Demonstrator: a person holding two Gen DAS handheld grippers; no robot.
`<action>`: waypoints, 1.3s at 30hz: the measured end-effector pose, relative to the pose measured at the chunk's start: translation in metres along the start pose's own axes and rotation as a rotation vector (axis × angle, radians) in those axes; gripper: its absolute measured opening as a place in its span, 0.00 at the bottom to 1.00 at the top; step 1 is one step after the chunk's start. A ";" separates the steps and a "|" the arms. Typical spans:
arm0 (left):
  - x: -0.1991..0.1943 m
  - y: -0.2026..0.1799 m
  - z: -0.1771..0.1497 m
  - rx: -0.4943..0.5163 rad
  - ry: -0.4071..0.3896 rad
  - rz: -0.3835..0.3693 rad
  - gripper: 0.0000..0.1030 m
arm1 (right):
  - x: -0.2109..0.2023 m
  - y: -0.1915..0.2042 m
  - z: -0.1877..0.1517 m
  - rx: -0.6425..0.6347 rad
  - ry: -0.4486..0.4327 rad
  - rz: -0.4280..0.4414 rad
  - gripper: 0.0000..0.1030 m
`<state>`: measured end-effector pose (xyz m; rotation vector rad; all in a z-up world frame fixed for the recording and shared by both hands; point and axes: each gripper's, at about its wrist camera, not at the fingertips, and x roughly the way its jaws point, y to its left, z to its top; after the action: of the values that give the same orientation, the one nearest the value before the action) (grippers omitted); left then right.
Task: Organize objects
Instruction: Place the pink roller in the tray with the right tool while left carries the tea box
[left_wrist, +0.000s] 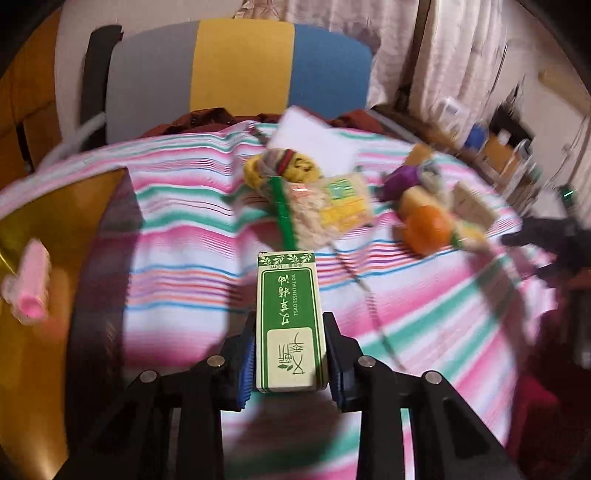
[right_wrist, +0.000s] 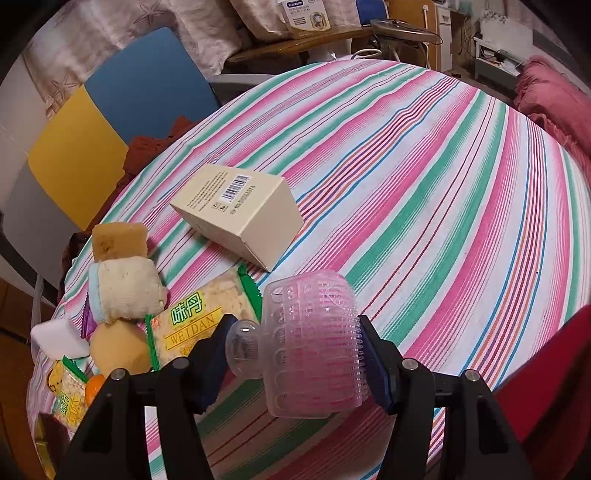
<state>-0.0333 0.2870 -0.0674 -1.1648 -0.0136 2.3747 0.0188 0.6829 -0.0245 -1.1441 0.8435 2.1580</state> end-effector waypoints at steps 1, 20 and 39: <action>-0.005 0.002 -0.004 -0.025 -0.011 -0.056 0.30 | 0.003 0.002 0.002 0.001 -0.003 0.002 0.63; -0.088 0.011 -0.016 -0.018 -0.132 -0.220 0.30 | -0.016 0.017 0.002 -0.036 -0.093 0.124 0.63; -0.146 0.108 -0.026 -0.151 -0.212 -0.052 0.31 | -0.045 0.120 -0.055 -0.293 -0.076 0.350 0.64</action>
<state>0.0156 0.1236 0.0000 -0.9596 -0.2956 2.4747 -0.0164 0.5567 0.0222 -1.1061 0.7555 2.6668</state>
